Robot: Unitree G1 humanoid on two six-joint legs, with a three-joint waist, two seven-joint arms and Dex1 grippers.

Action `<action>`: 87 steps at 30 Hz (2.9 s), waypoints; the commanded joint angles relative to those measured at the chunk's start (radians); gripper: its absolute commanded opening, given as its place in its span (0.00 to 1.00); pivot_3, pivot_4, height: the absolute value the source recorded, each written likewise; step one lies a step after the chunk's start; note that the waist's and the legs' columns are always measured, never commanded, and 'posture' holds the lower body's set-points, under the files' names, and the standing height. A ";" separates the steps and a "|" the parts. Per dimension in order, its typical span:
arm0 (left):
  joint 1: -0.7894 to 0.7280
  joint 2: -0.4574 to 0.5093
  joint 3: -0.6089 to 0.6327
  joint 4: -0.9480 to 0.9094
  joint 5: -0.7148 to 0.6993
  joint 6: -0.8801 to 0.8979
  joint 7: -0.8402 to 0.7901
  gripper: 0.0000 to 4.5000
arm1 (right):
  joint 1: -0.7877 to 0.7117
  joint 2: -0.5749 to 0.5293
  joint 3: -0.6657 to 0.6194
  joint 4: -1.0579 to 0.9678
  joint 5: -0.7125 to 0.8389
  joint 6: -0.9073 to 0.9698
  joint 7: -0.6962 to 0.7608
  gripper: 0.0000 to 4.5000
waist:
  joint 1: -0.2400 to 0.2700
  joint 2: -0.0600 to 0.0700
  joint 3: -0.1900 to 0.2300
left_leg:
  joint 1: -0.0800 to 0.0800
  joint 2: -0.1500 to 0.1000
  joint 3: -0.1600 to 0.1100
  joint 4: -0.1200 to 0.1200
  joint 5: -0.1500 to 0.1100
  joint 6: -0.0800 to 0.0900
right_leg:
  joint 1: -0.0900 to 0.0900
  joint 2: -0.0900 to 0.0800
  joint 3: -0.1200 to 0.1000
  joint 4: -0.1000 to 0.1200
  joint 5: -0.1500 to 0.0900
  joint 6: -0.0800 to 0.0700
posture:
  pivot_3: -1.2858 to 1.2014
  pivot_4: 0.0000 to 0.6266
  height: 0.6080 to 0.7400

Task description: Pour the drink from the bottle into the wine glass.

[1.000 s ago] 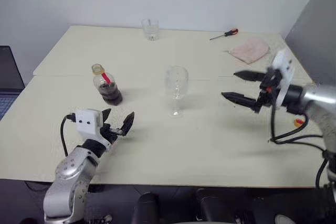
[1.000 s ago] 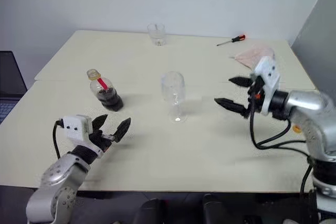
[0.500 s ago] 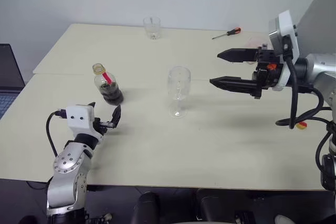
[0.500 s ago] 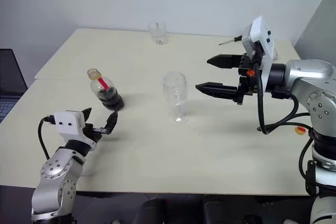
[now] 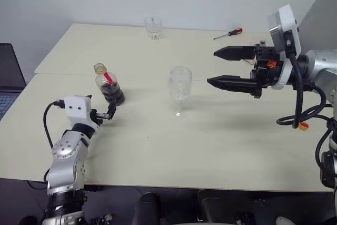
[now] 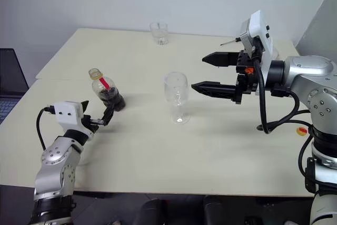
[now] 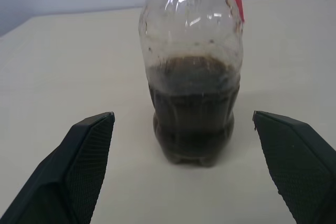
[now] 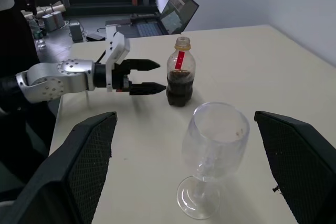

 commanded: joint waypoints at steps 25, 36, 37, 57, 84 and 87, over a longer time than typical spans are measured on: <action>-0.371 0.076 -0.105 0.487 0.109 -0.153 -0.097 1.00 | -0.024 -0.030 -0.015 -0.072 0.044 0.046 -0.053 0.99 | 0.000 0.000 0.000 | -0.002 -0.001 0.000 0.000 0.000 0.000 | -0.002 0.000 -0.002 0.000 0.001 -0.001 | 0.52 0.24 1.00; -0.485 0.040 -0.112 0.728 0.105 -0.324 -0.164 0.60 | -0.016 -0.061 -0.031 -0.097 0.069 0.070 -0.087 1.00 | 0.001 0.000 0.000 | -0.009 -0.001 0.000 0.001 0.000 0.000 | -0.007 0.000 -0.003 0.000 0.003 -0.001 | 0.52 0.24 1.00; -0.488 0.042 -0.111 0.724 0.101 -0.327 -0.173 0.55 | -0.011 -0.065 -0.037 -0.097 0.071 0.070 -0.090 1.00 | 0.001 0.000 0.000 | -0.009 -0.001 -0.001 0.001 0.000 0.000 | -0.007 0.000 -0.003 0.000 0.003 -0.001 | 0.52 0.24 1.00; -0.888 0.083 -0.278 0.753 0.203 -0.409 -0.418 0.34 | 0.295 -0.041 -0.243 -0.281 0.098 0.022 -0.295 1.00 | 0.001 -0.001 0.000 | -0.014 -0.004 -0.005 0.004 0.000 0.000 | -0.008 0.001 -0.007 0.000 0.003 -0.001 | 0.52 0.24 1.00; -1.035 0.136 -0.510 1.055 0.579 -0.934 -0.250 0.32 | 0.650 -0.019 -0.295 -0.488 0.068 -0.194 -0.380 1.00 | 0.001 -0.001 0.001 | -0.015 -0.003 -0.005 0.014 0.000 0.000 | -0.006 0.003 -0.005 0.002 0.003 0.007 | 0.52 0.24 1.00; -1.038 0.141 -0.522 1.063 0.604 -0.955 -0.221 0.32 | 0.657 -0.024 -0.290 -0.486 0.064 -0.202 -0.382 1.00 | 0.003 -0.001 0.001 | -0.015 -0.003 -0.005 0.014 0.000 0.000 | -0.006 0.003 -0.005 0.002 0.003 0.007 | 0.52 0.24 1.00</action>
